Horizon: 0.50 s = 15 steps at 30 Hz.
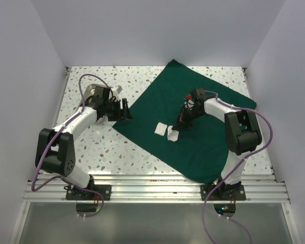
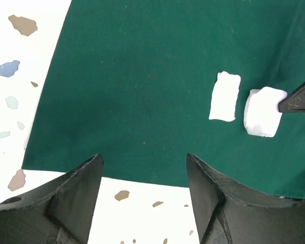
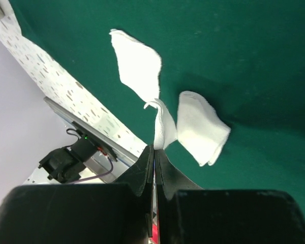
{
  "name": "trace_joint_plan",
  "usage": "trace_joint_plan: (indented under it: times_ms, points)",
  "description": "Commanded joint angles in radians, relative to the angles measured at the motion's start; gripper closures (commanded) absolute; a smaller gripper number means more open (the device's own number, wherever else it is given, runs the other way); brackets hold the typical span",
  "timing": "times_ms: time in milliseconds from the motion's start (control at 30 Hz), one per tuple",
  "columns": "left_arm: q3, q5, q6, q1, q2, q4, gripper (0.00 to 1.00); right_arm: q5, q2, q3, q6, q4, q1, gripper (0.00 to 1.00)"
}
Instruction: Prepare the surgical pack
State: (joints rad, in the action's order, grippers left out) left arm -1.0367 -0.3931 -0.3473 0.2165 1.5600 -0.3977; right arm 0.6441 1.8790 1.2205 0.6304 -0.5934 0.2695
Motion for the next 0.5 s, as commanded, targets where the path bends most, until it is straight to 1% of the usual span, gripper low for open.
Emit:
trace_joint_plan:
  times_ms: [0, 467]
  points:
    - [-0.034, -0.012, 0.018, 0.001, -0.009, 0.025, 0.3, -0.008, 0.017, -0.012, -0.043, -0.022, -0.015, 1.0]
    - [-0.026, -0.016, 0.005, 0.001, -0.009, 0.033, 0.3, -0.031, 0.029, -0.047, -0.084, -0.037, -0.036, 1.0]
